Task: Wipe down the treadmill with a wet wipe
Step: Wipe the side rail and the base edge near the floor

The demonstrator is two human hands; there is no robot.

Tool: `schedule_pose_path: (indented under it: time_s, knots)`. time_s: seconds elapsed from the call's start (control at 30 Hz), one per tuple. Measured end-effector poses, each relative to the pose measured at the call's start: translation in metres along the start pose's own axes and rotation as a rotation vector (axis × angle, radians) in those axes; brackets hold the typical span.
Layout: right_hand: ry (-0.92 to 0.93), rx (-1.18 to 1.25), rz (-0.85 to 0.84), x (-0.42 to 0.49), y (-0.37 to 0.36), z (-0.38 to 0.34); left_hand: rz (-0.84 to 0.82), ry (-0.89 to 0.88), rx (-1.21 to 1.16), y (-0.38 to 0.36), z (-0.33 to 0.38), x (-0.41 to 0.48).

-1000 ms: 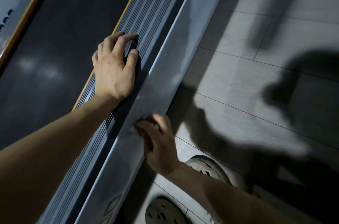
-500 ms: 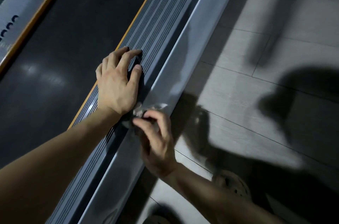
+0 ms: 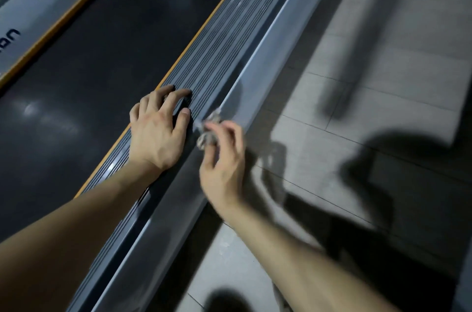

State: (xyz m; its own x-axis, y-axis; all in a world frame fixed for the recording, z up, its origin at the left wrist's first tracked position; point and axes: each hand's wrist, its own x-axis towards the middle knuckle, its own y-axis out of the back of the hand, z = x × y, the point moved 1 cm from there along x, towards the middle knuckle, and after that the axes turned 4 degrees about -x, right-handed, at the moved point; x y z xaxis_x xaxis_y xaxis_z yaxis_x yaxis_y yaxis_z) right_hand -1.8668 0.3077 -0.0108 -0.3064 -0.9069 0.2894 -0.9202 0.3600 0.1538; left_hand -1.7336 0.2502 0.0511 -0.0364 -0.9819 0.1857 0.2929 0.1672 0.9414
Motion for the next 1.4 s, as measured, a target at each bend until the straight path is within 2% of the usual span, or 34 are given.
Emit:
schedule_pose_path:
  time_s: [0.1, 0.27, 0.37, 0.53, 0.63, 0.7, 0.77, 0.87, 0.93, 0.97, 1.07, 1.13, 1.17, 1.3, 1.4]
  knots:
    - [0.01, 0.022, -0.073, -0.017, 0.005, 0.0, 0.003, -0.017, 0.006, 0.0, -0.002, -0.004]
    - [-0.276, -0.005, 0.198, 0.13, 0.009, 0.036, -0.021, -0.031, -0.004, -0.003, -0.007, -0.006]
    - [-0.399, 0.011, 0.19, 0.181, 0.022, 0.049, -0.031, -0.039, -0.016, -0.002, -0.003, -0.006]
    - [-0.356, -0.059, 0.003, 0.13, 0.024, 0.042, -0.049, -0.011, -0.007, 0.002, 0.0, -0.006]
    - [-0.234, -0.142, -0.16, 0.069, 0.025, 0.035, -0.051, -0.034, 0.025, 0.007, 0.002, 0.0]
    - [-0.172, -0.131, -0.186, 0.072, 0.026, 0.04, -0.041, -0.026, 0.031, 0.01, 0.004, 0.008]
    - [-0.166, -0.111, -0.088, 0.113, 0.02, 0.067, -0.012, 0.013, 0.004, 0.007, 0.011, 0.021]
    - [-0.39, -0.057, 0.125, 0.174, 0.015, 0.109, 0.05, -0.053, 0.023, -0.001, 0.032, 0.054]
    - [-0.431, -0.058, 0.199, 0.169, 0.013, 0.098, 0.015, -0.146, 0.041, -0.015, 0.05, 0.09]
    - [-0.382, -0.056, 0.202, 0.152, 0.011, 0.085, -0.017, -0.17, 0.042, -0.023, 0.056, 0.108]
    - [-0.173, -0.006, -0.028, 0.057, 0.014, 0.046, -0.063, -0.164, 0.018, -0.042, 0.062, 0.134]
    - [-0.126, 0.036, -0.159, 0.017, 0.016, 0.051, -0.056, -0.159, -0.016, -0.048, 0.06, 0.135]
    - [-0.145, 0.025, -0.153, 0.022, 0.016, 0.06, -0.05, -0.164, -0.021, -0.048, 0.06, 0.133]
    - [-0.345, -0.078, 0.091, 0.127, 0.003, 0.135, -0.047, -0.159, -0.015, -0.045, 0.058, 0.136]
    - [-0.471, -0.125, 0.155, 0.18, 0.005, 0.171, -0.05, -0.163, -0.028, -0.047, 0.06, 0.135]
